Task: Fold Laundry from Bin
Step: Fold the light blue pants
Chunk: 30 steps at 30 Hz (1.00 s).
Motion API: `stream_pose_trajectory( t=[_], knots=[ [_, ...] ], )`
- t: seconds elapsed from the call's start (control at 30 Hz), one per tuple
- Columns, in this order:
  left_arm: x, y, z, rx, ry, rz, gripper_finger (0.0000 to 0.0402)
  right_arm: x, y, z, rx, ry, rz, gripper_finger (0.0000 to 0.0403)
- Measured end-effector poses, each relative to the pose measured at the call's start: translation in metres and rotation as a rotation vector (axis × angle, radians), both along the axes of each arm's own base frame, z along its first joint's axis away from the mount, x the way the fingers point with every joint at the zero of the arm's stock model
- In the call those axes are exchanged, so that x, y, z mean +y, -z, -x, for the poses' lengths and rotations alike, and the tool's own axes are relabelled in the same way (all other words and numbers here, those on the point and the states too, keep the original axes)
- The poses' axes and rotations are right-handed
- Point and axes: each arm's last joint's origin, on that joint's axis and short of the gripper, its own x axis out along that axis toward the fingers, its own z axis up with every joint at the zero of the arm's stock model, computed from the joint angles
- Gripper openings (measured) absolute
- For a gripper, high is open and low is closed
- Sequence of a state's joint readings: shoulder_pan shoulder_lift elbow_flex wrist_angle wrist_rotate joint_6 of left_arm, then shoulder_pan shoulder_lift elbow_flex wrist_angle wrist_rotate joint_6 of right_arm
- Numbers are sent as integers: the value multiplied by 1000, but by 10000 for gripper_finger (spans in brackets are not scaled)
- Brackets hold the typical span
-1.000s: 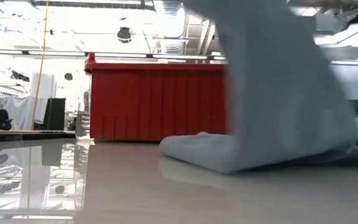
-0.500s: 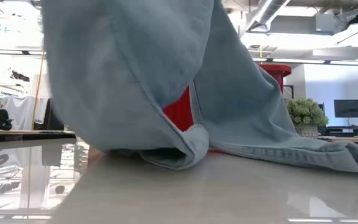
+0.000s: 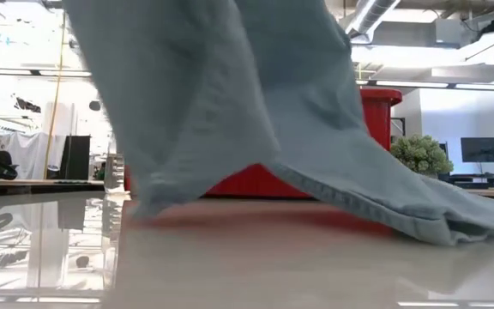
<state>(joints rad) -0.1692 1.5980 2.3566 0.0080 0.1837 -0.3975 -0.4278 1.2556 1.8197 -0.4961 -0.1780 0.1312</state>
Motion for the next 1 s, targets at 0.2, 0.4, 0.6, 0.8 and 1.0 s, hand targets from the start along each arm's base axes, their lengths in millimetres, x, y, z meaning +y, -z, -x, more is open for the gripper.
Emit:
stream_pose_trajectory(
  t=[0.2, 0.4, 0.6, 0.8, 1.0],
  knots=[
    [-5, 0, -11, -53, 235, 69, 1, -8, 48, -69, -39, -258, -120, 21],
    [-2, 1, -9, 9, 249, 48, 6, 16, 82, -121, 0, -507, -76, 17],
    [8, 3, -12, 39, 161, 76, 7, 59, 110, -163, 46, -751, -90, 16],
    [17, 3, -11, 56, 105, 70, 6, 89, 98, -156, -28, -939, -40, 16],
    [30, 3, 2, 119, -136, 111, 6, 88, 40, -106, -354, -907, 67, 16]
  ],
)
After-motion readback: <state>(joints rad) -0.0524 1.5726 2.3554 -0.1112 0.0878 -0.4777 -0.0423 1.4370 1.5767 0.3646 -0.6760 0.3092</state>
